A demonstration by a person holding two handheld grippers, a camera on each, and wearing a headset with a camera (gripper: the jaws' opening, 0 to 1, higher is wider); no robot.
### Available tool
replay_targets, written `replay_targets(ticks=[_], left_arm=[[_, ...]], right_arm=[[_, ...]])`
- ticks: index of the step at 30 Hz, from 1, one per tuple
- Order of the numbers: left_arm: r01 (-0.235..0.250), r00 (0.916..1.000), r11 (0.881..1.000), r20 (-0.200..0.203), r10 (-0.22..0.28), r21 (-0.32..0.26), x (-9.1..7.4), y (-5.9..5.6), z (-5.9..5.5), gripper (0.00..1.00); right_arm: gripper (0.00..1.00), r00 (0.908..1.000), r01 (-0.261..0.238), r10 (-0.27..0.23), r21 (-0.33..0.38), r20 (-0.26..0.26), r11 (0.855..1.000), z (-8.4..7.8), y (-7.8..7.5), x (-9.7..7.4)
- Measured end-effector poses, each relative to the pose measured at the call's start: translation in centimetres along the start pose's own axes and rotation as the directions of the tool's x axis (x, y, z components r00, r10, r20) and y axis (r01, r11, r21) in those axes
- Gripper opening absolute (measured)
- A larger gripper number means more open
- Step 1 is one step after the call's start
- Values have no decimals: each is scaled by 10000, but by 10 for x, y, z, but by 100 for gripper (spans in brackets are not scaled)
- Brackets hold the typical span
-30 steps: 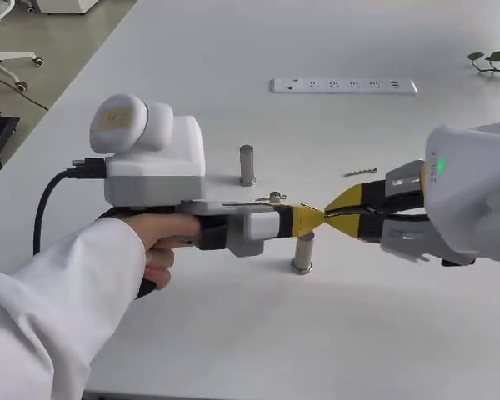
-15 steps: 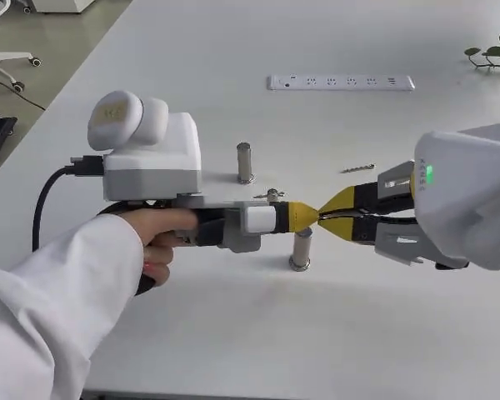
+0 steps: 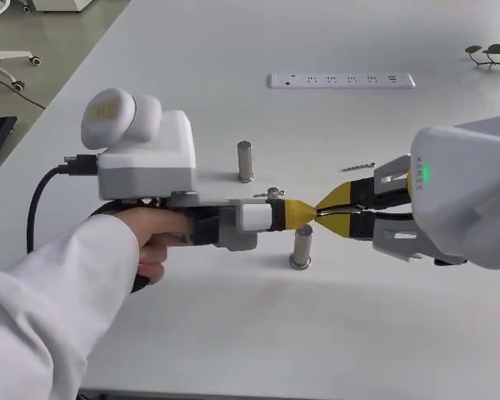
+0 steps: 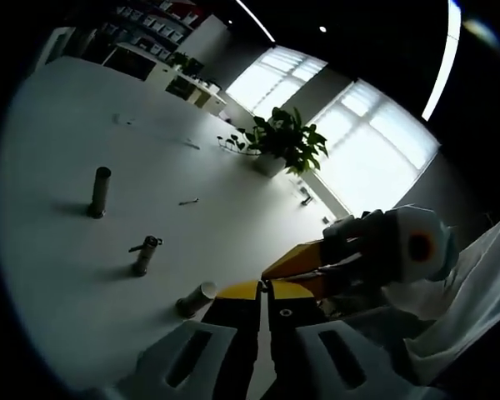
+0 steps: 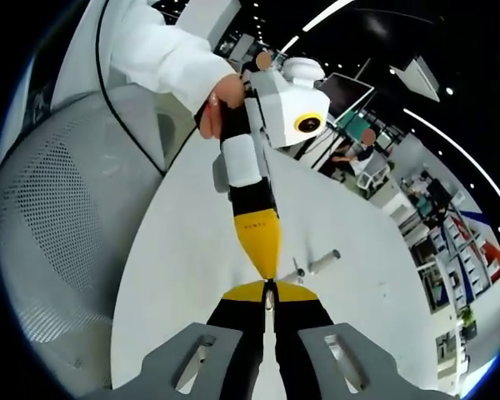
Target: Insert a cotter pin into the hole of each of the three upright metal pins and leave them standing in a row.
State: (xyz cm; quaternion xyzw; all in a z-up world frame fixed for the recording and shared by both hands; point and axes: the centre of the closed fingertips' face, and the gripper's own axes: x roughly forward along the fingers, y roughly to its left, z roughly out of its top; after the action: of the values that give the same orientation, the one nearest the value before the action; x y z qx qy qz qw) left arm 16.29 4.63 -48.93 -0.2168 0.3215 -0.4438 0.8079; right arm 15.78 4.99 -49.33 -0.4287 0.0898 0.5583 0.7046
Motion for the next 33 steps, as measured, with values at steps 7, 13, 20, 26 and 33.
replay_targets(ticks=[7,13,20,26,33], left_arm=[[-29,10000,9990,-61,32,457,-2,1,-1,0],[-112,9997,9966,-191,128,815,-6,2,-1,0],[-279,9985,9877,-425,348,1542,-13,6,-11,0],[-13,9982,9459,-567,208,3245,-22,3,-14,0],[643,9969,8554,-712,-321,5140,-28,-11,-11,0]], right_arm=[[0,10000,-35,36,-121,48,9999,2,1,1],[0,9998,-117,114,186,162,9998,3,1,4],[12,9992,-386,387,738,1,9965,-9,4,5],[11,9881,-1523,1405,2769,621,9488,-11,20,3],[11,9699,-2212,1568,4054,1861,8870,1,20,3]])
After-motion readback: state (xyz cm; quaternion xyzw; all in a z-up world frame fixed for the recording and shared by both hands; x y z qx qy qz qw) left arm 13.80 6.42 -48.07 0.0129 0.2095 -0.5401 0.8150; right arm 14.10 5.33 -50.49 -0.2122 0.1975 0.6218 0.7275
